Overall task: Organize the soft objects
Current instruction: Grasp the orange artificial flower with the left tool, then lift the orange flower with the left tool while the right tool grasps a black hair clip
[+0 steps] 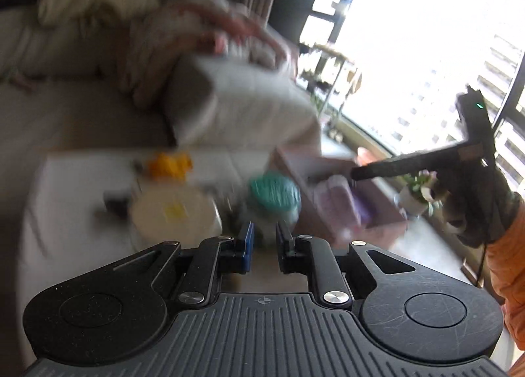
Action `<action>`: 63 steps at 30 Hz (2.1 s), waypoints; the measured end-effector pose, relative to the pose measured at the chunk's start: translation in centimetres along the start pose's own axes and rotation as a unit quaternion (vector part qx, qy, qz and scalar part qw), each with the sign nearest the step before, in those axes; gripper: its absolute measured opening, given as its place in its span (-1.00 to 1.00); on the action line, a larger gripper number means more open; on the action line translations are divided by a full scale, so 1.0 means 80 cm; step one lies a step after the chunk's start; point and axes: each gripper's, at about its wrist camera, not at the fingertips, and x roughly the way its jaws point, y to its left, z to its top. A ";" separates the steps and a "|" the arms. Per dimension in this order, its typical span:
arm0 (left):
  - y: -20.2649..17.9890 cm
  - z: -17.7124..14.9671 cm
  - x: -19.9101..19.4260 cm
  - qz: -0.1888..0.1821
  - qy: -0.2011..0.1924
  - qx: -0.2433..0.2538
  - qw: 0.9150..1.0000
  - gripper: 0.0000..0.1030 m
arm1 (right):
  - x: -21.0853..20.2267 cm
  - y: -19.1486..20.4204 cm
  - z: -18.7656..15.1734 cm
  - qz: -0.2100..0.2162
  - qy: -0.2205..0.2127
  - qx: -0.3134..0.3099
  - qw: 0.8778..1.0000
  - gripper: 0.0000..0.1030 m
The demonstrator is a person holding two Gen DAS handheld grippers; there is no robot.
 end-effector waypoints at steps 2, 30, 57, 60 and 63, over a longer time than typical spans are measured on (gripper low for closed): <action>0.016 0.035 -0.014 0.006 -0.025 0.000 1.000 -0.68 | -0.030 0.008 0.023 0.008 -0.039 0.003 0.999 0.14; 0.115 0.127 0.337 0.068 0.294 0.119 0.946 -0.55 | 0.049 0.007 0.104 0.108 -0.015 0.020 0.994 0.38; 0.192 0.072 0.082 0.118 0.044 -0.010 0.992 -0.62 | 0.110 0.140 0.158 0.151 0.096 -0.007 0.984 0.38; 0.197 0.045 0.036 0.137 0.024 -0.046 0.989 -0.62 | 0.160 0.195 0.174 0.186 0.171 -0.033 0.967 0.38; 0.201 0.010 -0.003 0.135 0.021 -0.101 0.985 -0.62 | 0.227 0.244 0.183 0.179 0.260 -0.046 0.948 0.35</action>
